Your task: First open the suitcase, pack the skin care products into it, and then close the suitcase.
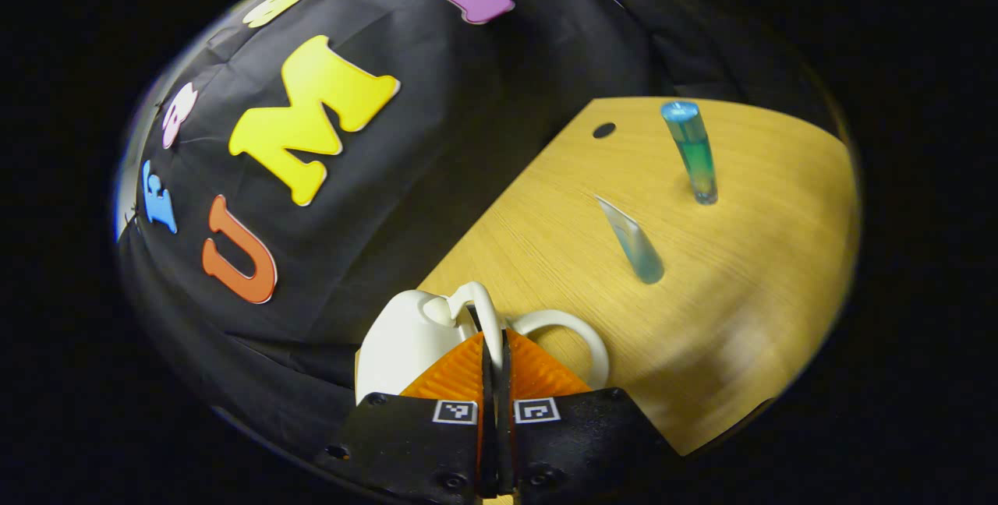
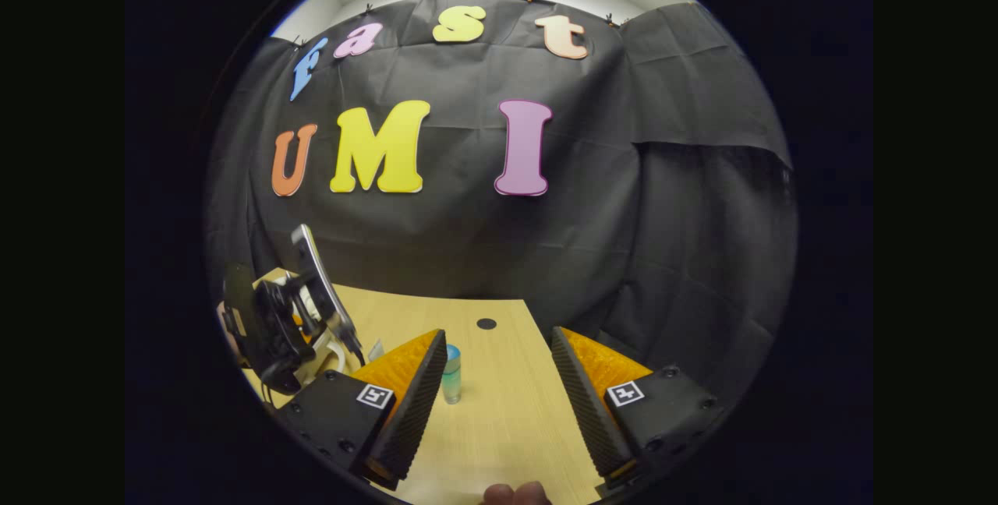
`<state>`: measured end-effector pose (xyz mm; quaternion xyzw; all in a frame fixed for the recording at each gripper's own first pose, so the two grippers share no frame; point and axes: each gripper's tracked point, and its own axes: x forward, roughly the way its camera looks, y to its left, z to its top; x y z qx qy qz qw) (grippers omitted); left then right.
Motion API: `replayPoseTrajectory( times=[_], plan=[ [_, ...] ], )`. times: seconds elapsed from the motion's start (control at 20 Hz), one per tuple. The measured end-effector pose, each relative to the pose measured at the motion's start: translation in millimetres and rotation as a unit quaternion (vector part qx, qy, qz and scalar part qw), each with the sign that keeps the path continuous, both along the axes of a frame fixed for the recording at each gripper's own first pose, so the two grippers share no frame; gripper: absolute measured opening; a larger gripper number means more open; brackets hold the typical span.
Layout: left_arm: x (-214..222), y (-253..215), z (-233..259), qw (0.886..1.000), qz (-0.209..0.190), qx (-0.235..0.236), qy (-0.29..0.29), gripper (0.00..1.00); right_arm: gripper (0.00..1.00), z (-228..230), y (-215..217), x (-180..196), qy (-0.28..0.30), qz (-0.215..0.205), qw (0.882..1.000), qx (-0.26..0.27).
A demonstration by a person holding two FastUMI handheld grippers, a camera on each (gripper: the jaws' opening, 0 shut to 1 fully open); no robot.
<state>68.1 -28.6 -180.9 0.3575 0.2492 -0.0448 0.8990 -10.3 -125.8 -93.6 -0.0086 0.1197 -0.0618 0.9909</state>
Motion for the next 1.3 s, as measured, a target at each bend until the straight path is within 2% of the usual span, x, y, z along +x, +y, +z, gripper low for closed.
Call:
replayPoseTrajectory(
  times=[0.15,0.3,0.45,0.65,0.8,1.0,1.2,1.3],
  plan=[
    [7.1,33.8,54.3,0.996,0.037,-0.065,-0.044,0.03,0.81,16.9,27.6,5.5,-0.019,0.017,1.0,0.003],
    [12.6,91.9,96.5,0.986,0.072,-0.133,-0.075,0.03,0.81,31.7,57.3,12.6,-0.031,0.041,0.999,0.001],
    [14.1,168.5,121.7,0.981,0.085,-0.125,-0.121,0.03,0.81,38.2,82.4,18.8,-0.035,0.053,0.998,0.004],
    [6.8,264.6,117.0,0.966,0.117,-0.161,-0.166,0.03,0.8,41.8,114.4,20.4,-0.03,0.069,0.997,-0.004],
    [-1.0,326.3,95.0,0.955,0.135,-0.196,-0.178,0.03,0.81,40.0,137.4,23.6,-0.02,0.081,0.996,-0.011],
    [-9.1,393.6,38.4,0.942,0.169,-0.241,-0.159,0.03,0.81,33.8,163.4,29.1,0.001,0.095,0.995,-0.031],
    [-10.2,436.5,-39.4,0.925,0.199,-0.303,-0.116,0.04,0.81,27.1,177.1,35.4,0.023,0.094,0.994,-0.055],
    [-10.5,442.2,-75.1,0.914,0.215,-0.334,-0.087,0.05,0.81,22.8,179.9,35.2,0.035,0.091,0.993,-0.065]
  ],
)
